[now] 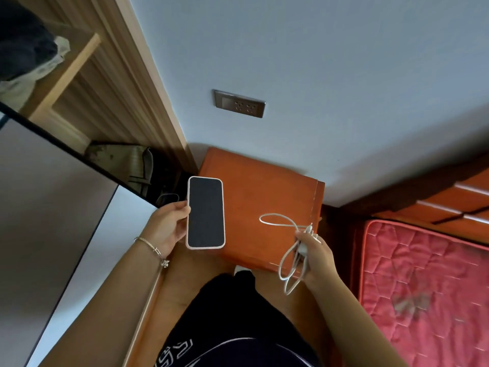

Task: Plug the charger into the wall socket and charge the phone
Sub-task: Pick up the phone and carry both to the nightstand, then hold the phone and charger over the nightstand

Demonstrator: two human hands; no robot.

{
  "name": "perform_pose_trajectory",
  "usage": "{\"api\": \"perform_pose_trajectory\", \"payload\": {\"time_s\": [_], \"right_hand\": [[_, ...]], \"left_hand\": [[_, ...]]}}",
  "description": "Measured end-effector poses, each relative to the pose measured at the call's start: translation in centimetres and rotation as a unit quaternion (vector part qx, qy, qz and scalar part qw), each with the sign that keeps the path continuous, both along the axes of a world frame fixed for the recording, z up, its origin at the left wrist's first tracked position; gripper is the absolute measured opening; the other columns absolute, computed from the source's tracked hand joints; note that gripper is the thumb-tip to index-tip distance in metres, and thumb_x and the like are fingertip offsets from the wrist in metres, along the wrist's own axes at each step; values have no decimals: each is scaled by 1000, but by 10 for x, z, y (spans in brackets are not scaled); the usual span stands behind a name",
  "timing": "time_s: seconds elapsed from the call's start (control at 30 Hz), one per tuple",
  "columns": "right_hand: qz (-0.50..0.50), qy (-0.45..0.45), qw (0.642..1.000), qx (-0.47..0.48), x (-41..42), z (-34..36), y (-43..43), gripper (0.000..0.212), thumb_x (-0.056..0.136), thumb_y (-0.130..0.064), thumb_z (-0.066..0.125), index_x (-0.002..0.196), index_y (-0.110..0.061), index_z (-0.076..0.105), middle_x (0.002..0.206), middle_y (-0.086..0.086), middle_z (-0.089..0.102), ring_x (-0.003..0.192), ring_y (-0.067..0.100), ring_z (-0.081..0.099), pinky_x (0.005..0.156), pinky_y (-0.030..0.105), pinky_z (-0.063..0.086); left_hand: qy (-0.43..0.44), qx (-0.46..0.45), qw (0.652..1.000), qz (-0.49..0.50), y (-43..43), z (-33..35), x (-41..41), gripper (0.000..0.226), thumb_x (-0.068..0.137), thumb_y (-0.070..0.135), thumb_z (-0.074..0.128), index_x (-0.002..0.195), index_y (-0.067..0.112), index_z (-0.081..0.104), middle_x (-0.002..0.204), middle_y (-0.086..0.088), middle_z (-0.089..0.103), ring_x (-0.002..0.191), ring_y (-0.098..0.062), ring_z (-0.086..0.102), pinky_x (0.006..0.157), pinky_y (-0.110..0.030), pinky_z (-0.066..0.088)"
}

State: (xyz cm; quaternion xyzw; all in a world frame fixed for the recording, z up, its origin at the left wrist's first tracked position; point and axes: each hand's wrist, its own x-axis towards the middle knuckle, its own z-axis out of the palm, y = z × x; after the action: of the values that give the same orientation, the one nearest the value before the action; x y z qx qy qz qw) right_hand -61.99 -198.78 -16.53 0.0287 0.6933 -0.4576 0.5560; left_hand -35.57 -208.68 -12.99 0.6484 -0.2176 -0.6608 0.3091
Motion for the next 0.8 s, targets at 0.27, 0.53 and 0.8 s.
{"api": "perform_pose_trajectory", "payload": {"time_s": [0.27,0.53,0.8], "right_hand": [[20,6,1000,23,-11,-8,-40,14,81,-14,68,92,-8,61,67,5,56,57,16,52,59,31,45],[-8,-1,999,45,-11,-17,-55,11,79,-15,70,83,-14,60,63,2,57,54,14,52,55,29,45],[-36,4,999,41,-7,-13,-73,14,80,-17,70,91,-12,63,69,3,59,58,14,54,58,29,47]], "left_hand": [[-17,29,999,-7,-33,-14,-20,29,94,7,47,121,6,58,117,-13,65,109,-28,61,77,-34,52],[-6,60,998,-15,-53,-30,-27,23,93,5,50,113,8,61,109,-10,68,104,-25,64,78,-34,53],[-3,63,998,-25,-68,-45,-29,23,92,4,50,110,11,62,111,-9,67,101,-24,64,82,-34,52]]}}
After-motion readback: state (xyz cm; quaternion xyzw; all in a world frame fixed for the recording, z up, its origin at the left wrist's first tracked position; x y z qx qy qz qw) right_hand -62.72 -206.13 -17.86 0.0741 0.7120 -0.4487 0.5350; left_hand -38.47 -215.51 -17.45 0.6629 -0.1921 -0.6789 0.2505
